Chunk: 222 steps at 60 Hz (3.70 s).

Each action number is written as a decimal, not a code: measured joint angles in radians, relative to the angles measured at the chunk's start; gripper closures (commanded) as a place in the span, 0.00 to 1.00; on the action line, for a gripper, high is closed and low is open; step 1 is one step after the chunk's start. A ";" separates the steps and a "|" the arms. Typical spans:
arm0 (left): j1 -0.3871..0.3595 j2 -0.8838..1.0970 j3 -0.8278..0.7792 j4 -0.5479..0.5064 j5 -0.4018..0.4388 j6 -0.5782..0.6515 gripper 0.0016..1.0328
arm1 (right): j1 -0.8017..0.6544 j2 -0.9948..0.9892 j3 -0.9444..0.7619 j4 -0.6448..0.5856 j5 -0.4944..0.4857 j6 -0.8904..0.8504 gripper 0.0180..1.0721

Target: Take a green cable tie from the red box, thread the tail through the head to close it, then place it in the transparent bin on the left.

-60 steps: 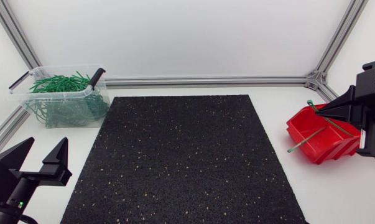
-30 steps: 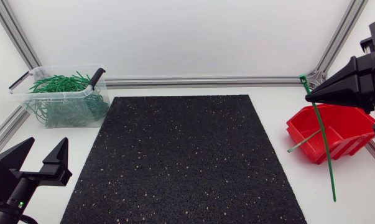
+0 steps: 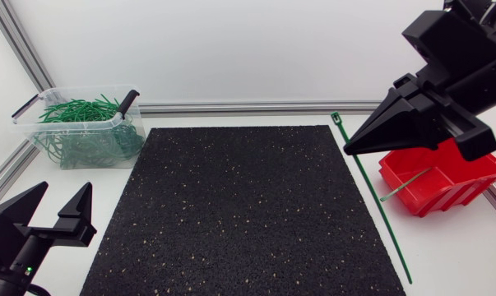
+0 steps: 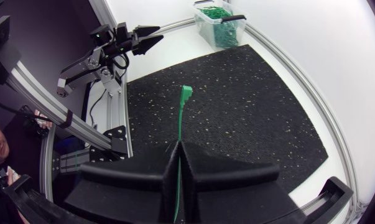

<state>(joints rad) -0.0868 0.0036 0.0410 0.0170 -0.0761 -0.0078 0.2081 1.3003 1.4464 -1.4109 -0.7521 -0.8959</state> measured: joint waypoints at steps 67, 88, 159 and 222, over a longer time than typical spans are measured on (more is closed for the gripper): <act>0.057 0.539 0.324 0.002 0.617 -0.182 0.04 | 0.267 0.129 -0.356 0.783 -0.264 0.482 0.94; -0.067 0.748 0.490 0.006 0.883 -0.261 0.04 | 0.236 0.132 -0.360 0.824 -0.344 0.543 0.94; -0.322 1.239 0.729 0.245 1.142 -0.430 0.15 | 0.206 0.233 -0.362 1.028 -0.479 0.760 0.94; -0.306 1.313 0.729 0.385 1.135 -0.516 0.64 | 0.193 0.175 -0.410 1.078 -0.471 0.800 0.94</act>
<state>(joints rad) -0.3931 1.3163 0.7696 0.4019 1.0592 -0.5240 0.4011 1.4754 1.0363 -0.3325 -1.2232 -0.0963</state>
